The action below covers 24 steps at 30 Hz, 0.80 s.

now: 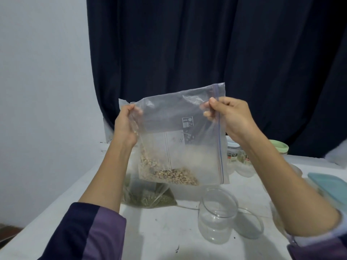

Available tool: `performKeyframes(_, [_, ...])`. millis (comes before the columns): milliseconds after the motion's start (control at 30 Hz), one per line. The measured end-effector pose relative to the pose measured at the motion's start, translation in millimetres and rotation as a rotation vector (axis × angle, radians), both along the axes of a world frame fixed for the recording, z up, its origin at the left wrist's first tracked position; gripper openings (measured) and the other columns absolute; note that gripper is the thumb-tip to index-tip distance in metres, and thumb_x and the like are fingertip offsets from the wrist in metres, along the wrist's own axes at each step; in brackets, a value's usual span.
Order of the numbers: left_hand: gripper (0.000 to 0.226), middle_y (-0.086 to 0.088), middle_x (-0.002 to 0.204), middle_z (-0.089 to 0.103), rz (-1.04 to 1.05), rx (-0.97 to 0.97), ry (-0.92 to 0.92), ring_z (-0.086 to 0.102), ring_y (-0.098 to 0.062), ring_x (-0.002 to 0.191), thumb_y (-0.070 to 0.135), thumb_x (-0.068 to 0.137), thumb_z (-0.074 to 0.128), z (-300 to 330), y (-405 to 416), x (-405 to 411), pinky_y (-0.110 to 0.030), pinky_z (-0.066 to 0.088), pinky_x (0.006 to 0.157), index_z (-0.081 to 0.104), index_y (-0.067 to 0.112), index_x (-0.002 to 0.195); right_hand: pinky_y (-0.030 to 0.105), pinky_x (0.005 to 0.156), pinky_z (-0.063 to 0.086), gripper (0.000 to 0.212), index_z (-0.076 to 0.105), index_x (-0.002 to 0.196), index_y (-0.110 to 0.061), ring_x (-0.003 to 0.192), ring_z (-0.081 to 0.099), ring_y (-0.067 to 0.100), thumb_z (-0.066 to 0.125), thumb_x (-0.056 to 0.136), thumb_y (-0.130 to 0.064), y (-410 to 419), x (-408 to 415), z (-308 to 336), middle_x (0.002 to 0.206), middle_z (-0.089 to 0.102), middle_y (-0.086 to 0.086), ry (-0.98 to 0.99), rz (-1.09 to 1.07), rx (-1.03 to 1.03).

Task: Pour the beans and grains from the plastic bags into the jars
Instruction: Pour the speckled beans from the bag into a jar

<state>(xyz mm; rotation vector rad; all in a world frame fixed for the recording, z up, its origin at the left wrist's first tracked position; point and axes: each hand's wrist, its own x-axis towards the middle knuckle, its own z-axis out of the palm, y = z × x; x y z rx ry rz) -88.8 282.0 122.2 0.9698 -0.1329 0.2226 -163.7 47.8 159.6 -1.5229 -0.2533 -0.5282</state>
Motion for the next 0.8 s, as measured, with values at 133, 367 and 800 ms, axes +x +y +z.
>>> performKeyframes(133, [0.024, 0.009, 0.063, 0.061, 0.137, 0.12, 0.004, 0.057, -0.008, 0.064, 0.015, 0.086, 0.05, 2, 0, -1, -0.022, 0.046, 0.059, 0.062, 0.02, 0.065, 0.023, 0.069, 0.056, 0.025, 0.067, 0.071, 0.003, 0.066, 0.065, 0.014, 0.059, 0.093, -0.005, -4, 0, -7, 0.077, 0.07, 0.015, 0.012, -0.048, -0.002])
performKeyframes(367, [0.025, 0.005, 0.071, 0.057, 0.217, 0.186, 0.013, 0.053, -0.01, 0.067, 0.015, 0.091, 0.045, 6, -16, -14, -0.021, 0.044, 0.061, 0.058, 0.016, 0.07, 0.026, 0.068, 0.055, 0.024, 0.069, 0.069, -0.002, 0.063, 0.065, 0.017, 0.06, 0.091, -0.005, -13, -3, -18, 0.074, 0.071, 0.013, 0.081, -0.046, 0.048])
performKeyframes(800, [0.042, -0.005, 0.073, 0.052, 0.437, 0.589, -0.206, 0.049, -0.016, 0.072, 0.035, 0.096, 0.052, 0, -22, -31, -0.029, 0.042, 0.069, 0.058, -0.001, 0.075, 0.027, 0.069, 0.058, 0.021, 0.066, 0.073, 0.004, 0.062, 0.063, 0.018, 0.057, 0.091, -0.001, -39, -13, -33, 0.07, 0.07, 0.012, 0.109, 0.01, 0.148])
